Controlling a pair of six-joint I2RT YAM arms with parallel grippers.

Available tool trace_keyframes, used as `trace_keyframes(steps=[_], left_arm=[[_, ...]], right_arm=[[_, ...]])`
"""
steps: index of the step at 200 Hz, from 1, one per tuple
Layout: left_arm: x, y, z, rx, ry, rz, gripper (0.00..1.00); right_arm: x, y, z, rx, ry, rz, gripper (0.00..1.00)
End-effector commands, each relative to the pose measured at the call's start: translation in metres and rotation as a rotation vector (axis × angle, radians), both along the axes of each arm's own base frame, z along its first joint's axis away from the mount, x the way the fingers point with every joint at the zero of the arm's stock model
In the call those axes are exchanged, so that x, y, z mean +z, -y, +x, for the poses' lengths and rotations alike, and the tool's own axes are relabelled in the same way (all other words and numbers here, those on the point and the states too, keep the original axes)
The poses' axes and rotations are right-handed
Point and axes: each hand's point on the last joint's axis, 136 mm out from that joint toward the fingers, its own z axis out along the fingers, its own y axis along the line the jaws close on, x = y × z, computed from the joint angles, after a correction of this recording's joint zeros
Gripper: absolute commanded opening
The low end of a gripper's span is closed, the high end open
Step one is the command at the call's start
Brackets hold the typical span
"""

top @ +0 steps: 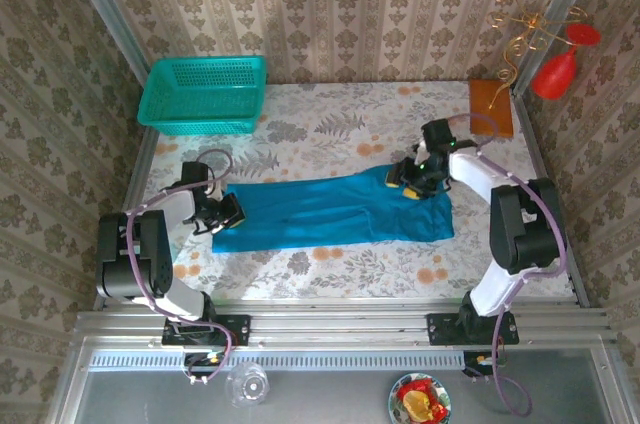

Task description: Fold the inside-out t-shirt

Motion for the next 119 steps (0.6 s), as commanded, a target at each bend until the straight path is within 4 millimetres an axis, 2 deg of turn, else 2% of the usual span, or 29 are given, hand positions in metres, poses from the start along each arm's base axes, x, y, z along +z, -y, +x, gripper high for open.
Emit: trace_keyframes(steps=[1,19,37,64,87,119], left_arm=[[-0.018,-0.019,-0.012,0.014,-0.065,0.095,0.07],[-0.019,-0.018,-0.013,0.016,-0.064,0.085,0.07],[-0.019,-0.017,-0.014,0.017,-0.065,0.082,0.08],[-0.019,-0.017,-0.016,0.013,-0.065,0.08,0.08],[-0.019,-0.017,-0.017,0.018,-0.063,0.08,0.08],[-0.02,-0.016,-0.017,0.021,-0.06,0.073,0.08]], right_arm=[[-0.009,0.062,-0.031,0.098,-0.125,-0.287,0.54],[-0.01,0.083,-0.033,0.112,-0.16,-0.349,0.54],[-0.016,0.094,-0.032,0.134,-0.181,-0.386,0.54],[-0.026,0.096,-0.026,0.174,-0.196,-0.378,0.61],[-0.029,0.097,-0.017,0.19,-0.191,-0.377,0.62],[-0.036,0.094,-0.009,0.213,-0.194,-0.361,0.77]])
